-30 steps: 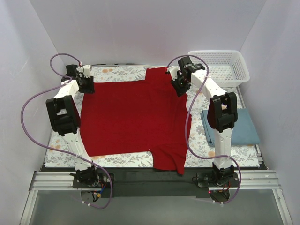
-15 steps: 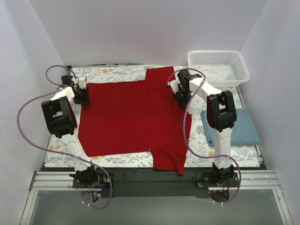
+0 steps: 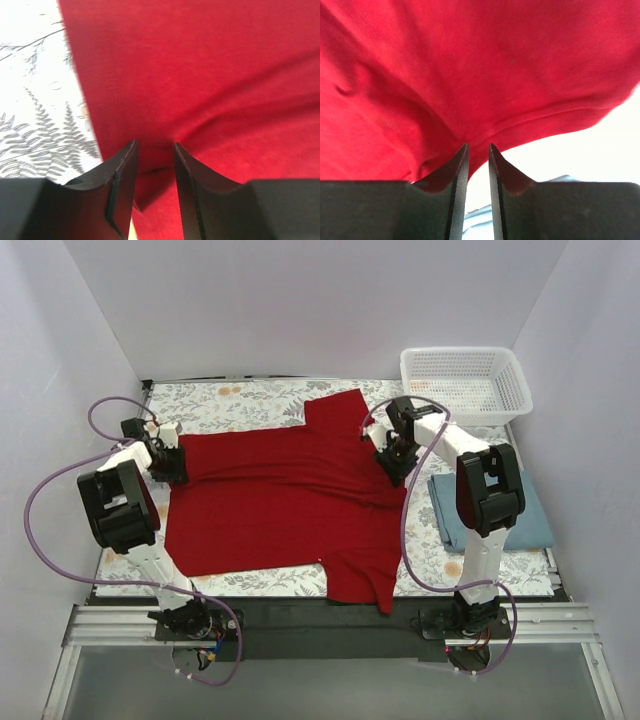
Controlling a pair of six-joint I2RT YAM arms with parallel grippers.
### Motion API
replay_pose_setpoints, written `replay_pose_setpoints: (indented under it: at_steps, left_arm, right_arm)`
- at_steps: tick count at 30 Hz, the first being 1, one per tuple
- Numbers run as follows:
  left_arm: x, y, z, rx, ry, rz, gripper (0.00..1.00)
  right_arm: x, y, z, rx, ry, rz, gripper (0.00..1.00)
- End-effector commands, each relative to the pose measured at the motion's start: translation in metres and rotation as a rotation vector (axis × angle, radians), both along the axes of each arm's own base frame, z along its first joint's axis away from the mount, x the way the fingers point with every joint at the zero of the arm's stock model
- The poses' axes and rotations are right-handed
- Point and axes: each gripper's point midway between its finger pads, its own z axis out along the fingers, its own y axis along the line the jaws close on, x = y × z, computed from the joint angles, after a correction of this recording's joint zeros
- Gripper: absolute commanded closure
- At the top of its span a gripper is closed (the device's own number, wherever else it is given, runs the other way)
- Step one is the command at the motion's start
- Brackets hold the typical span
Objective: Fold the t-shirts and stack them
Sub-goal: Flatten the tshirt out
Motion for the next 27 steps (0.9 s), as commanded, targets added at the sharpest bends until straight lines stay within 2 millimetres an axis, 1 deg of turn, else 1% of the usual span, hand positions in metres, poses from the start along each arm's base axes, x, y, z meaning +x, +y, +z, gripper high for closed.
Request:
replay_pose_setpoints:
  at_steps: [1, 2, 3, 4, 5, 6, 7, 8, 9, 10, 11, 12, 13, 14, 15, 17, 18, 19, 20, 21, 22, 23, 24, 25, 26, 27]
  left_arm:
    - [0.02, -0.019, 0.054, -0.083, -0.143, -0.089, 0.66]
    - [0.03, -0.023, 0.067, -0.087, -0.189, -0.104, 0.66]
    - [0.041, -0.033, 0.079, -0.096, -0.228, -0.139, 0.65]
    - [0.057, -0.05, 0.097, -0.086, -0.279, -0.196, 0.65]
    - [0.068, -0.06, 0.106, -0.081, -0.309, -0.219, 0.65]
    - [0.081, -0.07, 0.109, -0.074, -0.337, -0.241, 0.65]
    - [0.1, -0.098, 0.129, -0.07, -0.39, -0.3, 0.65]
    - [0.11, -0.112, 0.133, -0.075, -0.402, -0.322, 0.65]
    - [0.121, -0.129, 0.118, -0.109, -0.369, -0.323, 0.65]
    - [0.13, -0.158, 0.123, -0.127, -0.379, -0.364, 0.65]
    - [0.147, -0.168, 0.138, -0.137, -0.418, -0.37, 0.65]
    - [0.161, -0.195, 0.14, -0.187, -0.42, -0.374, 0.66]
    - [0.167, -0.202, 0.122, -0.243, -0.367, -0.321, 0.66]
    - [0.175, -0.204, 0.132, -0.263, -0.378, -0.304, 0.68]
    - [0.178, -0.2, 0.123, -0.268, -0.348, -0.266, 0.69]
    - [0.168, -0.186, 0.121, -0.244, -0.341, -0.243, 0.7]
    - [0.16, -0.179, 0.115, -0.232, -0.326, -0.235, 0.7]
    - [0.153, -0.157, 0.115, -0.215, -0.321, -0.196, 0.7]
    - [0.145, -0.143, 0.109, -0.206, -0.303, -0.17, 0.7]
    - [0.137, -0.126, 0.103, -0.198, -0.281, -0.133, 0.7]
    - [0.133, -0.116, 0.099, -0.198, -0.27, -0.112, 0.7]
    - [0.128, -0.108, 0.095, -0.201, -0.255, -0.096, 0.7]
    - [0.122, -0.091, 0.088, -0.207, -0.233, -0.06, 0.7]
    - [0.117, -0.082, 0.085, -0.208, -0.216, -0.043, 0.7]
    - [0.113, -0.075, 0.082, -0.212, -0.204, -0.029, 0.7]
    - [0.108, -0.059, 0.08, -0.216, -0.196, 0.002, 0.7]
  right_arm:
    - [0.051, 0.022, 0.061, 0.123, -0.175, -0.014, 0.71]
    - [0.061, 0.025, 0.068, 0.134, -0.198, -0.017, 0.71]
    - [0.076, 0.03, 0.076, 0.142, -0.233, -0.022, 0.71]
    - [0.084, 0.031, 0.079, 0.145, -0.248, -0.026, 0.71]
    - [0.089, 0.032, 0.08, 0.146, -0.257, -0.03, 0.71]
    - [0.094, 0.032, 0.072, 0.134, -0.249, -0.033, 0.71]
    - [0.104, 0.034, 0.079, 0.136, -0.277, -0.035, 0.72]
    - [0.109, 0.035, 0.078, 0.132, -0.284, -0.043, 0.73]
    - [0.119, 0.035, 0.072, 0.127, -0.292, -0.054, 0.74]
    - [0.13, 0.041, 0.08, 0.144, -0.325, -0.061, 0.75]
    - [0.138, 0.044, 0.082, 0.159, -0.343, -0.073, 0.75]
    - [0.157, 0.052, 0.088, 0.189, -0.395, -0.072, 0.75]
    - [0.167, 0.057, 0.082, 0.197, -0.409, -0.076, 0.76]
    - [0.184, 0.064, 0.086, 0.215, -0.456, -0.065, 0.76]
    - [0.202, 0.072, 0.097, 0.229, -0.515, -0.044, 0.75]
    - [0.207, 0.08, 0.075, 0.201, -0.507, 0.003, 0.77]
    - [0.203, 0.084, 0.062, 0.181, -0.491, 0.029, 0.78]
    - [0.196, 0.086, 0.039, 0.138, -0.461, 0.054, 0.8]
    - [0.197, 0.085, 0.032, 0.119, -0.46, 0.066, 0.81]
    - [0.198, 0.084, 0.012, 0.086, -0.446, 0.071, 0.82]
    - [0.203, 0.081, 0.009, 0.064, -0.459, 0.064, 0.83]
    - [0.203, 0.079, 0.003, 0.047, -0.454, 0.065, 0.83]
    - [0.208, 0.08, 0.003, 0.039, -0.47, 0.071, 0.83]
    - [0.21, 0.081, -0.007, 0.019, -0.469, 0.09, 0.83]
    - [0.215, 0.075, -0.008, -0.021, -0.49, 0.091, 0.83]
    - [0.216, 0.076, -0.011, -0.039, -0.499, 0.11, 0.83]
